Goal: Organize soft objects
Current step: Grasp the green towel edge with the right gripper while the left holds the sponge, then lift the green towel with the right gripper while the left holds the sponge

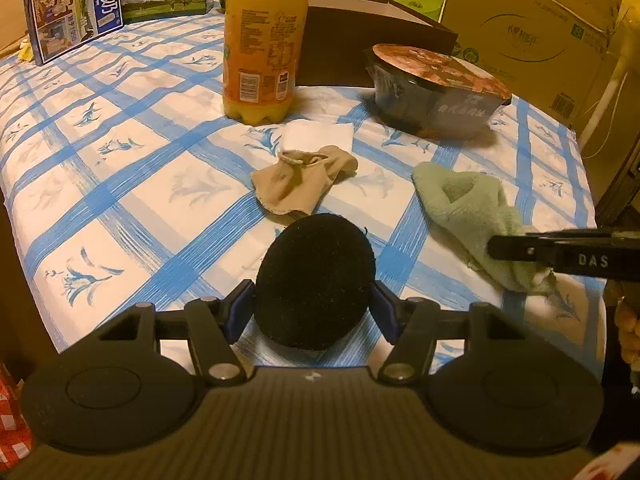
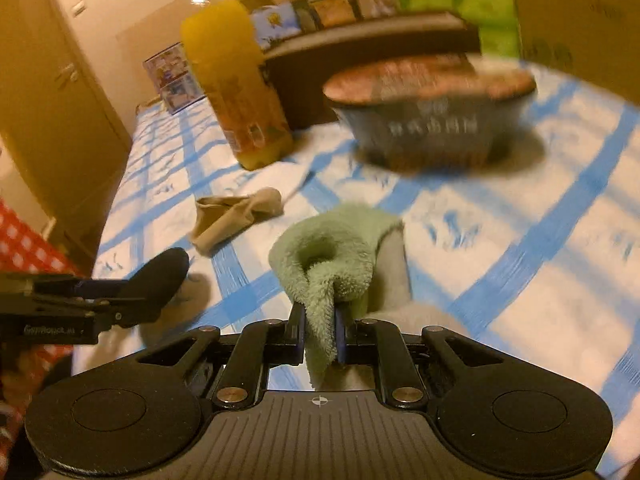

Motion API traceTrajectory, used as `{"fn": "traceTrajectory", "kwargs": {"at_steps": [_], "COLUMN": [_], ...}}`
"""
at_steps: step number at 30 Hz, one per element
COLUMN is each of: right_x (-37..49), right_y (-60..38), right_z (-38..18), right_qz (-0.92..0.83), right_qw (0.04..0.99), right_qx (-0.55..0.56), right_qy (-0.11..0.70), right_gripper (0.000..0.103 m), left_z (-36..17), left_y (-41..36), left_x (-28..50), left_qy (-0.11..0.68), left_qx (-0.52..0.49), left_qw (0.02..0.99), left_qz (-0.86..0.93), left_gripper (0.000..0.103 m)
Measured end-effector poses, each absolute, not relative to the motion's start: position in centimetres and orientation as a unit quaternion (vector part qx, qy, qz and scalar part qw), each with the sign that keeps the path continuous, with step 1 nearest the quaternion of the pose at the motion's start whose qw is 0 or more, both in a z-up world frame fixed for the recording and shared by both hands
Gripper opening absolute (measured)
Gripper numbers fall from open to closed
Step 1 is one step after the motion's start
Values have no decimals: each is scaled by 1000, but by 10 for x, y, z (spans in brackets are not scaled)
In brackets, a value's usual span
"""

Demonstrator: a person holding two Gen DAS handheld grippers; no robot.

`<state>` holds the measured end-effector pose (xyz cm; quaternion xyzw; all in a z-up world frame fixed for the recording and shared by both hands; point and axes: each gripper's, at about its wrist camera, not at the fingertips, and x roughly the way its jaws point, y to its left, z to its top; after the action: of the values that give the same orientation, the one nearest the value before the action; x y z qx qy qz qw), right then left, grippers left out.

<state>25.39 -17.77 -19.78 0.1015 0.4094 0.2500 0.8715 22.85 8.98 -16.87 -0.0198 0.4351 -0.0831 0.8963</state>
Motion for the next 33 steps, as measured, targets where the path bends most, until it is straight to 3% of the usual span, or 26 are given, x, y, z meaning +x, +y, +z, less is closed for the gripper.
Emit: {"fn": "traceTrajectory", "kwargs": {"at_steps": [6,9,18,29,33], "right_x": [276,277,287,288,283], "right_y": [-196,-190,-192,-187,-181], "right_z": [-202,-196,-212,-216,-216], "right_qz": [226,209,200,214,225], "right_qw": [850,873,877,882,884], "right_qx": [174,112,102,70,43], "right_qy": [443,426,425,415,407], "right_gripper": [17,40,56,57,40], "left_z": [-171,-172,-175,-179,-180], "left_y": [85,82,78,71,68], "left_x": [233,235,242,245,245], "left_qy": [440,443,452,458,459], "left_qx": [-26,-24,-22,-19,-17], "left_qw": [893,891,887,883,882], "left_qz": [-88,-93,-94,-100,-101], "left_gripper": [60,60,60,60,60]}}
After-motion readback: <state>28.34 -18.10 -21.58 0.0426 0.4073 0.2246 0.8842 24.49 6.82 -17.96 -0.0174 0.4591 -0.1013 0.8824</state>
